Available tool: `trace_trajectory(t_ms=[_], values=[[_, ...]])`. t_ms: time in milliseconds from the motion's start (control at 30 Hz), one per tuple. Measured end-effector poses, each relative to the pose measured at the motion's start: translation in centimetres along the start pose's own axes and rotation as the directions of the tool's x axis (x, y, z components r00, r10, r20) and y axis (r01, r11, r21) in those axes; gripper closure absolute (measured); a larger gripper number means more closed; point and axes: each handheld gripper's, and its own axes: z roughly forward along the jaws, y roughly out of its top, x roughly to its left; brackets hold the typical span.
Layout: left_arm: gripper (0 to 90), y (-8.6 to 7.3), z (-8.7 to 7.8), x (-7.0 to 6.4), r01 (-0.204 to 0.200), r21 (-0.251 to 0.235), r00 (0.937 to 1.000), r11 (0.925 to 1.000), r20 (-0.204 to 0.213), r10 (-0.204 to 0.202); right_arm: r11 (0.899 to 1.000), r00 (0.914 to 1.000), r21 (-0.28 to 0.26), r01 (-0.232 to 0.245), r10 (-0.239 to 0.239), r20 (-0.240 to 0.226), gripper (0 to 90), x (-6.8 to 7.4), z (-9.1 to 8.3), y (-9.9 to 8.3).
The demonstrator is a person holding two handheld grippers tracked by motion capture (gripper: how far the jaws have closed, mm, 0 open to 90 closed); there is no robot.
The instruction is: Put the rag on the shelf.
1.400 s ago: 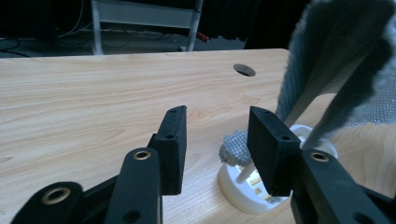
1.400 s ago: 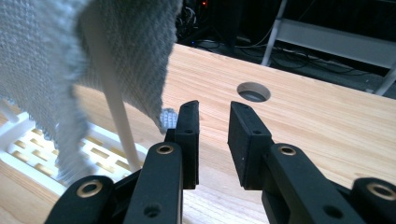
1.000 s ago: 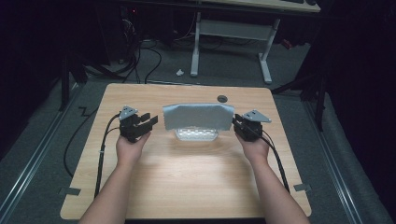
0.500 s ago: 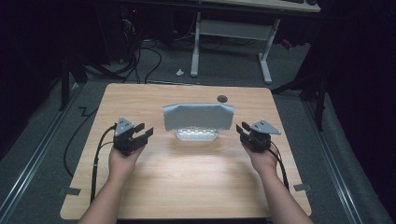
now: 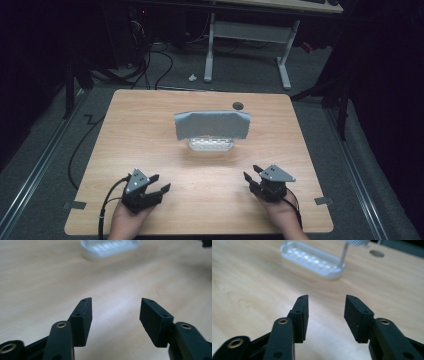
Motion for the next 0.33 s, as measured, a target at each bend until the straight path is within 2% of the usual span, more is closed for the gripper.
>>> trace_trajectory(t_ms=[67, 133, 167, 200, 267, 333], values=[[42.0, -0.3, 0.8, -1.2, -0.049, 0.044, 0.9984, 0.9978, 0.029, 0.048, 1.000, 0.9999, 0.007, -0.012, 0.012, 0.006, 52.8, 1.2, -0.3, -1.1], [41.6, -0.2, 1.4, -2.1, -0.111, 0.059, 0.9936, 0.9921, 0.029, 0.109, 0.999, 0.9991, 0.031, 0.043, -0.043, 0.000, 50.0, 2.0, -0.2, -1.8], [41.0, 0.0, 1.4, -2.3, -0.136, 0.057, 0.9907, 0.9891, 0.017, 0.135, 0.997, 0.9976, 0.035, 0.069, -0.069, -0.002, 49.5, 2.1, -0.1, -1.9], [40.9, 0.2, 1.3, -2.4, -0.138, 0.046, 0.9904, 0.9893, 0.012, 0.138, 0.996, 0.9964, 0.035, 0.084, -0.084, 0.012, 49.5, 2.1, 0.0, -2.1], [40.9, 0.4, 1.1, -2.1, -0.113, 0.027, 0.9933, 0.9932, 0.024, 0.113, 0.998, 0.9992, 0.045, 0.039, -0.039, 0.003, 48.6, 1.7, 0.3, -2.3], [40.6, 0.2, 1.1, -1.7, -0.094, 0.035, 0.9953, 0.9949, 0.026, 0.093, 0.999, 0.9994, 0.041, 0.033, -0.033, 0.012, 48.2, 1.5, 0.4, -2.3]])
